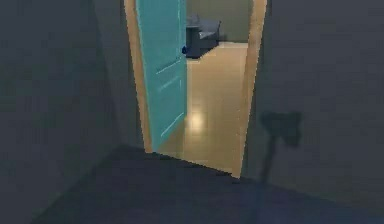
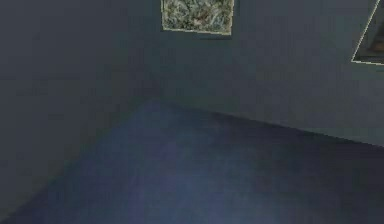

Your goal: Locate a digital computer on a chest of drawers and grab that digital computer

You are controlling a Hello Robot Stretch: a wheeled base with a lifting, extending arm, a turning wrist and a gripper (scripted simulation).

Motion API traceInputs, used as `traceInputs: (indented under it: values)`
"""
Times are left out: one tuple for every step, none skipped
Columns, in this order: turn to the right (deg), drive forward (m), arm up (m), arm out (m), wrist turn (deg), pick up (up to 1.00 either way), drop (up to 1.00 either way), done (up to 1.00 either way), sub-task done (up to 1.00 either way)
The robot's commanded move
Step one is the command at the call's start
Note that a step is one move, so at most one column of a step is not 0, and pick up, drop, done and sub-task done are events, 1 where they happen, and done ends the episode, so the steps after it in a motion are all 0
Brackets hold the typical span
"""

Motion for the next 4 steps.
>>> traceInputs:
  values:
    - [0.0, 1.00, 0.00, 0.00, 0.0, 0.00, 0.00, 0.00, 0.00]
    - [0.0, 0.40, 0.00, 0.00, 0.0, 0.00, 0.00, 0.00, 0.00]
    - [18.0, 0.00, 0.00, 0.00, 0.0, 0.00, 0.00, 0.00, 0.00]
    - [0.0, 1.00, 0.00, 0.00, 0.0, 0.00, 0.00, 0.00, 0.00]
